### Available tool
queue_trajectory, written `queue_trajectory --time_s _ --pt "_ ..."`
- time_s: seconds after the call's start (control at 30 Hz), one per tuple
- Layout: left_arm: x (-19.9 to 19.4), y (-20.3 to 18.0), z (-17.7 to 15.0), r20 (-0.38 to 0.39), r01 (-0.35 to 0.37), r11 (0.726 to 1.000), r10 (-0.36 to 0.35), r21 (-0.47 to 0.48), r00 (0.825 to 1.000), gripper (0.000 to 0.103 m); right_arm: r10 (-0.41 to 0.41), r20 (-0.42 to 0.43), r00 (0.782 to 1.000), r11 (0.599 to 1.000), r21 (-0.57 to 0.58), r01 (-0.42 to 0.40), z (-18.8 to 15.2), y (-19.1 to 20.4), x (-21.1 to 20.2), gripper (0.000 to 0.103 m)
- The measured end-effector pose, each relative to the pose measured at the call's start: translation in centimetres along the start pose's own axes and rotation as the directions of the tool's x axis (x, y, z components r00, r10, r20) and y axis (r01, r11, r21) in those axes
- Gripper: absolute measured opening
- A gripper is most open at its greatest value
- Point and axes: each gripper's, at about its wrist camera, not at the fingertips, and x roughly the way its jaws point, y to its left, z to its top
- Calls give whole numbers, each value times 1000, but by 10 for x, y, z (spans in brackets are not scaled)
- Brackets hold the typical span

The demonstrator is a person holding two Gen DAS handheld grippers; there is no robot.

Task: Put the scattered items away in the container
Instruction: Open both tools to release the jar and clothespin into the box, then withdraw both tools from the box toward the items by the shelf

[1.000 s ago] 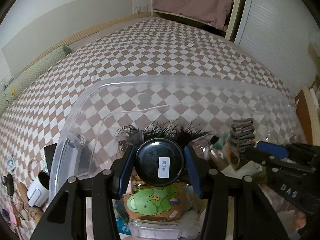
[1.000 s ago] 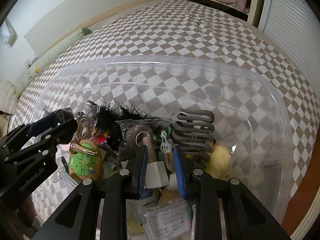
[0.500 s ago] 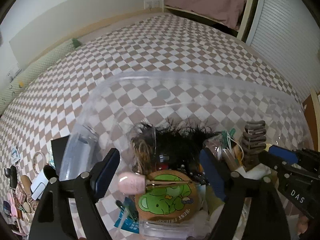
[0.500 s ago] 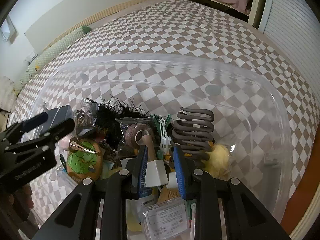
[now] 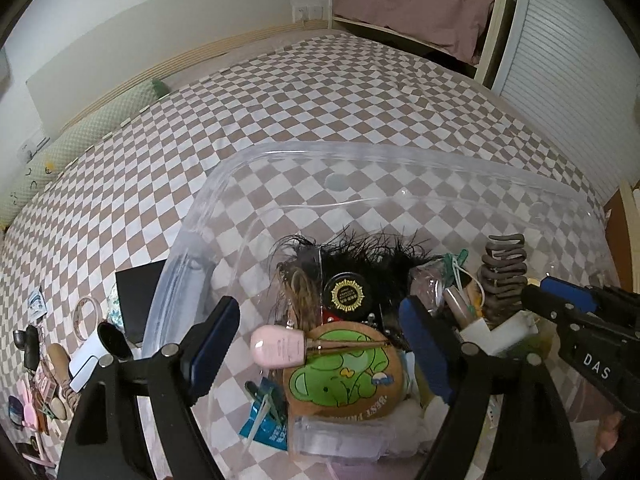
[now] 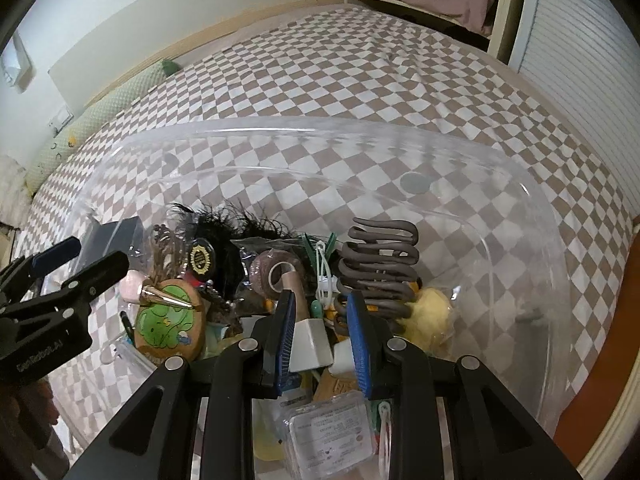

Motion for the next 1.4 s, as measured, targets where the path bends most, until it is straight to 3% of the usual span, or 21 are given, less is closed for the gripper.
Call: queue_trajectory --time_s 0.03,0.07,0.1,0.23,0.3,0.37,0.67,0.8,1.07,1.2,1.4 --pt "-2 0 -1 2 -2 1000 2 0 1000 82 -7 15 1000 1000 -1 7 -1 1 -4 39" --pt "-5 0 -3 5 -4 1000 4 0 1000 82 -13 30 999 1000 -3 13 -2 2 -7 64" --pt "-8 1 -5 7 -4 1000 4 1 1000 83 -20 45 999 1000 -4 20 -2 4 -11 73" --pt "-19 0 -12 26 -9 1000 9 6 1000 85 -22 72 997 999 24 21 -6 4 -21 77" --pt "-24 2 -16 36 -13 1000 13 2 999 93 -25 76 997 999 42 22 -7 2 -22 83" --pt "-30 5 -19 54 -17 1000 17 -2 998 97 -33 83 996 999 46 29 -10 3 -21 103" --pt "-51 27 -32 107 -49 998 53 -35 993 103 -57 94 994 998 -5 57 -19 17 -29 103" --pt "-60 37 -38 118 -69 996 75 -55 990 103 -29 114 993 1000 -3 30 -20 20 -37 103" --pt "-76 60 -55 165 -174 982 183 -69 969 103 17 172 985 1000 13 -19 -24 33 -48 103" --pt "-83 75 -62 171 -159 981 176 -109 969 103 7 223 975 1000 -4 -6 -28 47 -55 103" --pt "-102 99 -77 208 -198 970 224 -142 952 103 56 305 951 998 -57 -41 -31 72 -67 103"
